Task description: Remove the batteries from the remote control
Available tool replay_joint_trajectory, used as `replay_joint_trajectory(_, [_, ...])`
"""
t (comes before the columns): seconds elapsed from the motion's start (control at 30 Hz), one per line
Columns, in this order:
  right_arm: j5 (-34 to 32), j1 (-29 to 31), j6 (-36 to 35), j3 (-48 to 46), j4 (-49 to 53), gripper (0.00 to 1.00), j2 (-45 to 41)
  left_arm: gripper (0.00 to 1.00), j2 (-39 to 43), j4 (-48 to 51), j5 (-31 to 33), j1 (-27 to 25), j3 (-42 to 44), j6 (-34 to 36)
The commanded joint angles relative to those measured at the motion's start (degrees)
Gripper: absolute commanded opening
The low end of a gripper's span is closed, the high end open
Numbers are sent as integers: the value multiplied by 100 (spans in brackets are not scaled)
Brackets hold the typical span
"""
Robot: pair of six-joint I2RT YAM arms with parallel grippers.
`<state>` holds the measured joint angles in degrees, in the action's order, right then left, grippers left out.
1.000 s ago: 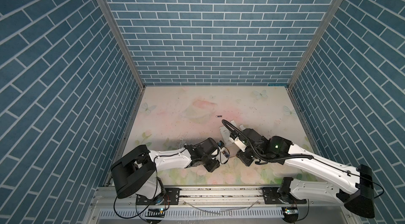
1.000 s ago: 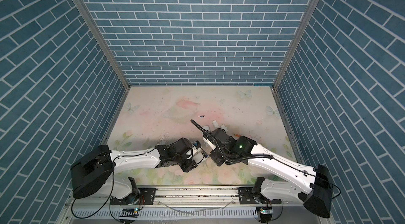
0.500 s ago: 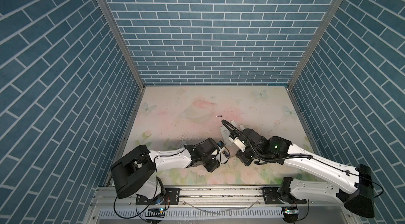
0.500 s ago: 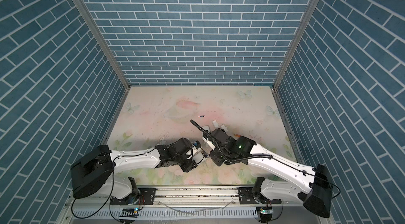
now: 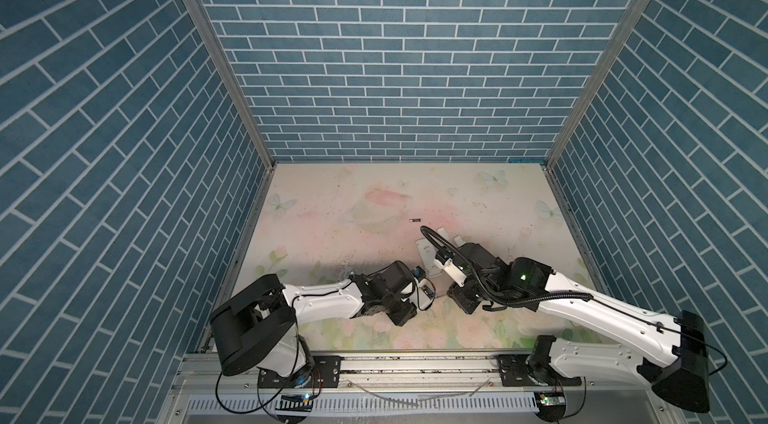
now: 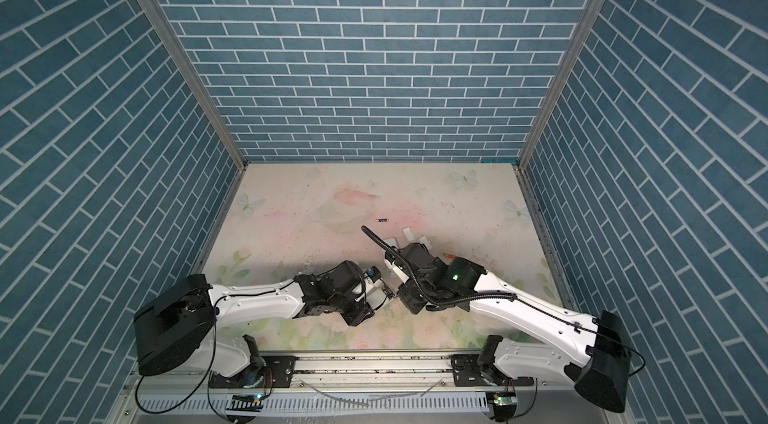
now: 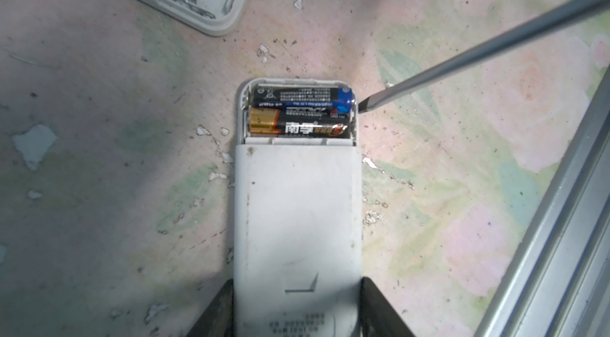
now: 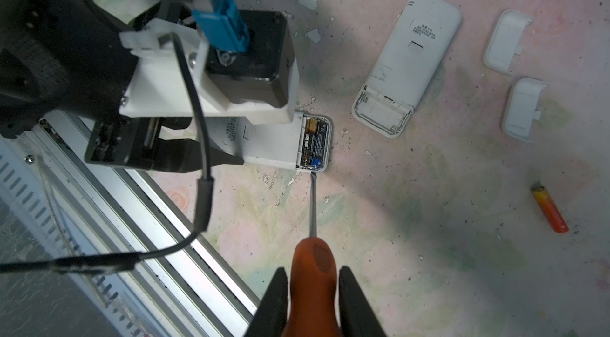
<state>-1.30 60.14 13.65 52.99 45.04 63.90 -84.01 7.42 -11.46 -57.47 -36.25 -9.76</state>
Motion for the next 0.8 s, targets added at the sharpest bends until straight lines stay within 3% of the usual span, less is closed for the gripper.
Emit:
replay_joint_trajectory(0.0, [-66,-47,-47,224,32,0,15,42,18,63,-50,-58,39,-18])
replay_joint_trajectory(0.77, [22,-64,-95,424,42,0,36,42,-1,-17,-31,-89,83,-88])
